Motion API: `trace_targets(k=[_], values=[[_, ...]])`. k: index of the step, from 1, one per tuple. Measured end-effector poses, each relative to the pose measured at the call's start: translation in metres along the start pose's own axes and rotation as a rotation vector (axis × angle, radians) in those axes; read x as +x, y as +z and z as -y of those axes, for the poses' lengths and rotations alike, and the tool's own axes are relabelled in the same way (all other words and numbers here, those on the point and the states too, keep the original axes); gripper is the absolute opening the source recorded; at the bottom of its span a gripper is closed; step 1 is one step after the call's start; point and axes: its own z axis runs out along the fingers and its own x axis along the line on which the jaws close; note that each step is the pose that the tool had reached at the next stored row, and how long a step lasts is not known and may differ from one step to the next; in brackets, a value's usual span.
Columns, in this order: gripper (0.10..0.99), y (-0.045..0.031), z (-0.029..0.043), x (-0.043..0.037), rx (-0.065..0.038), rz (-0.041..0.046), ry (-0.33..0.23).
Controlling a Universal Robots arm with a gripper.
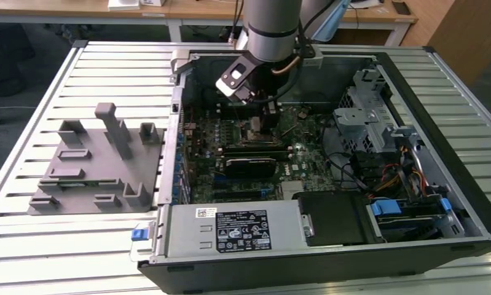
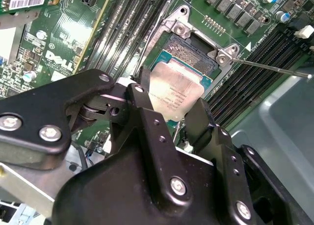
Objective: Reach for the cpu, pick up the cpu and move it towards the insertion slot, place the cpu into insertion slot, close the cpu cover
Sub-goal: 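Place the cpu into insertion slot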
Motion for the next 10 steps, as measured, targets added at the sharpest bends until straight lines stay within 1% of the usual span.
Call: trace_targets(k=[10], values=[[0.529, 0.0069, 0.0005, 0.0016, 0.000, 0.0001, 0.003]])
